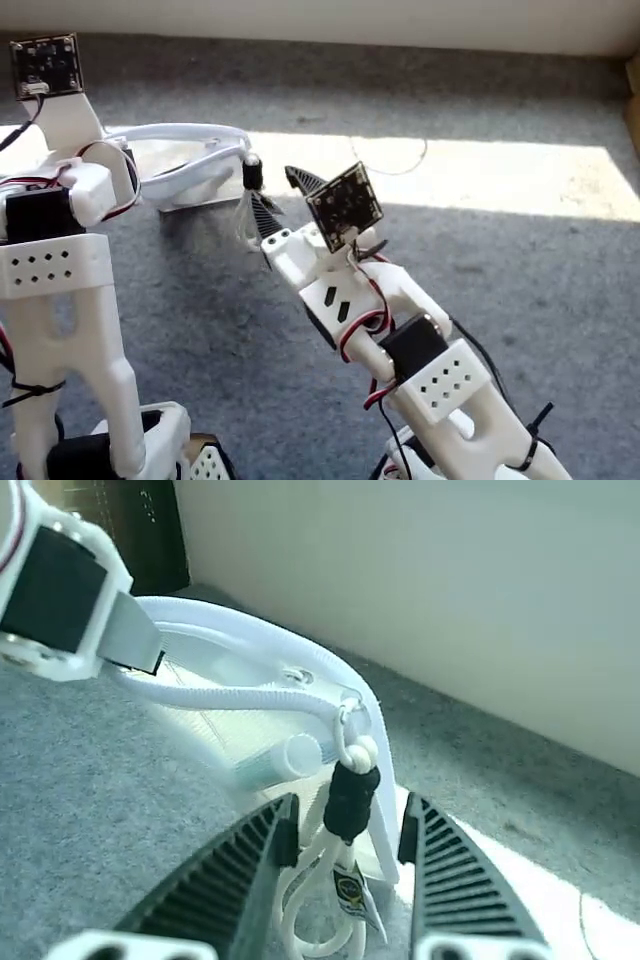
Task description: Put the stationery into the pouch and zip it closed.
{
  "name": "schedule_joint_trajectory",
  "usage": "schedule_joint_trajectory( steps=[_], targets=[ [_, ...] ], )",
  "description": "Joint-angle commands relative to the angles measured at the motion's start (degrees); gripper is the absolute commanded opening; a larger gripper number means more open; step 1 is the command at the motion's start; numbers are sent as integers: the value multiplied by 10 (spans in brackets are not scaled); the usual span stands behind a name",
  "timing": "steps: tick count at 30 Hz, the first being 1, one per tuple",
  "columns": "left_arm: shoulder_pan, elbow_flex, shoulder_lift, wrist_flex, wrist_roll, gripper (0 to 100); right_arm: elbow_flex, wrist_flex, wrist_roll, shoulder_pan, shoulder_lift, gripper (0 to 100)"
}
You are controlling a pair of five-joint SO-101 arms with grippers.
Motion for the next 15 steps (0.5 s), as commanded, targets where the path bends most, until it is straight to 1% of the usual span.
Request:
schedule_joint_trajectory(
  steps=[1, 7, 10, 15],
  targets=[
    [7, 9, 5, -1, -3, 11, 1, -44, -5, -21, 51, 159],
    [5, 9, 5, -1, -3, 11, -63, -50, -5, -22, 167, 159],
    [4, 9, 5, -1, -3, 11, -73, -50, -6, -19, 176, 159],
    [6, 9, 5, -1, -4, 11, -72, -50, -8, -18, 151, 159]
  ],
)
